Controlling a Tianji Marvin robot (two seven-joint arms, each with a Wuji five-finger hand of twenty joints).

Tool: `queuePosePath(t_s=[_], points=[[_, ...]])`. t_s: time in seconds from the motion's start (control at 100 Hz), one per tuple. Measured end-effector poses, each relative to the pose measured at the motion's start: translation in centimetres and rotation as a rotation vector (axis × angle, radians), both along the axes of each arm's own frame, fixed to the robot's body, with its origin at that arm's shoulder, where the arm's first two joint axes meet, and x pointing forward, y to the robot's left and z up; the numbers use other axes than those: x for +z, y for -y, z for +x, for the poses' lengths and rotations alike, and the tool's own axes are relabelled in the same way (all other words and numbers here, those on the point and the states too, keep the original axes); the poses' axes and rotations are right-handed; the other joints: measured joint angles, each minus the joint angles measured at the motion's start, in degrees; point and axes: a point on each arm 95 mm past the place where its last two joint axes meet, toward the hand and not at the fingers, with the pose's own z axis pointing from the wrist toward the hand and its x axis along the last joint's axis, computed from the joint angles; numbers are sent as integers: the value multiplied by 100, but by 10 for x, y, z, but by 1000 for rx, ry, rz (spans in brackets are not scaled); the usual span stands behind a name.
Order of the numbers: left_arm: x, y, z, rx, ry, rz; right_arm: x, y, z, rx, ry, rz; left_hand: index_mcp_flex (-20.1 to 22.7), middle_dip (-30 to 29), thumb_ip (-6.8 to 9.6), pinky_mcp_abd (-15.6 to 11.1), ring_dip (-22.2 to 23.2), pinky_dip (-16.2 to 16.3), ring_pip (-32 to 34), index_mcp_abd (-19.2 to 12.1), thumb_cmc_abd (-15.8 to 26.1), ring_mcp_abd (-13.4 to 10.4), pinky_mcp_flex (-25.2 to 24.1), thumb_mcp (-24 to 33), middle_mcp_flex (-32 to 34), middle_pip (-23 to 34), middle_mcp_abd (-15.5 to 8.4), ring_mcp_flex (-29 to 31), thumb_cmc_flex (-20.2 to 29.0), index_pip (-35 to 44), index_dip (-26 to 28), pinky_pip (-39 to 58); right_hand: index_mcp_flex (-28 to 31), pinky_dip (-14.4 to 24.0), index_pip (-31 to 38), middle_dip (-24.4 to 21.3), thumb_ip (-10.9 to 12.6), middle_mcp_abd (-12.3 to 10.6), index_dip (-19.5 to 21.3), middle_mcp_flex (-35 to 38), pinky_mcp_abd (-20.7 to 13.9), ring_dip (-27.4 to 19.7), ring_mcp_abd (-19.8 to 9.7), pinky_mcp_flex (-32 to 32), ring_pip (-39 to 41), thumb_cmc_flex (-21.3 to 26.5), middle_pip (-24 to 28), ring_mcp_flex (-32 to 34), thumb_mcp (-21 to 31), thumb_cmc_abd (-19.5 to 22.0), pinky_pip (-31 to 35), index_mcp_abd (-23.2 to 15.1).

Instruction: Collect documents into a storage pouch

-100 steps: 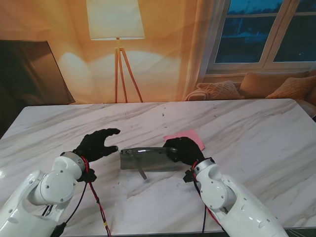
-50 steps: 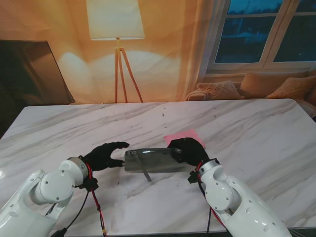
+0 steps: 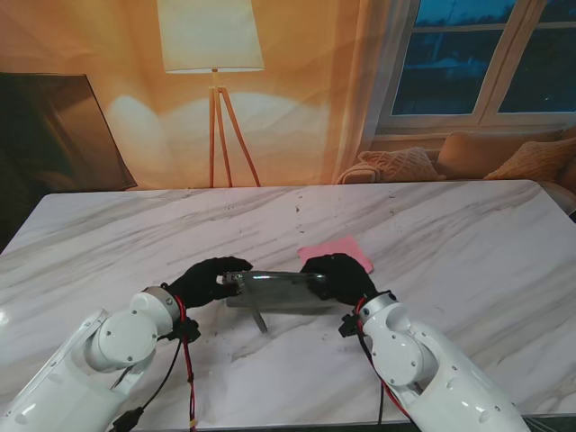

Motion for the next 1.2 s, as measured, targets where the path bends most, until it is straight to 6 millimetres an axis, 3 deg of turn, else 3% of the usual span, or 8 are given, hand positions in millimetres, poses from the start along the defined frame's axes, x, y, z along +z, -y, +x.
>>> queuePosePath(t_s=[0.12, 0.21, 0.3, 0.5, 0.63, 0.82, 0.96, 1.2], points=[[-2, 5, 1, -1, 7, -9, 0, -2, 1, -2, -16, 3, 359, 630, 46, 17, 531, 142, 761, -1, 108, 121, 54, -2, 709, 490, 120, 422, 79, 259, 33, -1, 0, 0, 0, -58, 0, 0, -42, -7, 0, -4, 0, -74, -110, 0, -127, 0, 0, 0, -97, 4], [-3, 8, 2, -4, 2, -27, 0, -2, 2, -5, -30, 7, 774, 1880, -388, 33, 927, 273, 1417, -3, 106, 319, 116, -385, 1442, 455, 230, 646, 617, 604, 154, -1, -60, -30, 33, -122, 0, -1, -100, -43, 0, -64, 0, -170, -324, 0, -265, -3, 0, 37, -230, 4], [-4, 10, 2, 0, -10, -60, 0, -3, 3, -6, -39, 8, 1246, 2695, -391, 59, 1243, 426, 2025, -6, 205, 499, 191, -1261, 2002, 215, 321, 801, 1379, 1100, 227, 31, -228, -119, 281, -228, 3, -11, -248, -289, 0, -186, -6, -315, -733, -23, -503, -23, 30, 97, -432, 5], [-5, 13, 2, 14, -25, -86, 1, 0, 5, -21, -52, 0, 1416, 2822, -452, 55, 1717, 929, 2951, 11, 524, 757, 397, -2291, 2122, 976, 395, 1039, 1926, 1971, 150, 314, -936, -297, 528, -802, 98, -10, -319, -1336, -2, -673, -126, -836, -2039, -489, -973, -765, 46, 105, -1131, -153], [-3, 14, 2, 17, -21, -96, 6, 4, 4, -33, -47, 0, 1402, 2822, -460, 2, 1831, 1124, 3166, 14, 619, 841, 307, -2689, 2121, 1258, 404, 1035, 2104, 2117, 175, 991, -1290, -341, -405, -1325, 92, -67, -21, -2258, -19, -1026, -263, -1281, -3028, -1136, -1164, -1492, 221, 137, -1755, -143], [0, 16, 2, 15, -3, -94, 18, 14, 3, -59, 12, -19, 1319, 2856, -463, -94, 1902, -202, 3285, 27, 690, 907, -233, -2977, 2114, 1507, 496, 999, 2226, 2195, 468, 3173, -1794, -349, -1206, -1517, 509, -158, 502, -3222, -161, -1292, -405, -1603, -3595, -1795, -1349, -2198, 308, 193, -2327, -52], [1, 17, 2, 20, 10, -97, 32, 22, -1, -81, 49, 5, 1319, 2938, -463, -95, 1912, -585, 3326, 27, 691, 909, -240, -2982, 2114, 1579, 518, 998, 2226, 2201, 580, 3430, -1938, -349, -1258, -1564, 512, -158, 595, -3452, -216, -1306, -415, -1662, -3629, -1854, -1325, -2351, 307, 194, -2450, 1], [2, 18, 4, 21, 32, -97, 45, 27, -13, -78, 109, 39, 1319, 2967, -465, -95, 1971, -706, 3403, 72, 692, 909, -290, -2984, 2114, 1702, 553, 997, 2229, 2201, 650, 3604, -1904, 125, -1303, -869, 509, 20, 769, -3020, -215, -281, -415, -1312, -1992, -2010, -531, -2073, 307, 188, -1866, 82]])
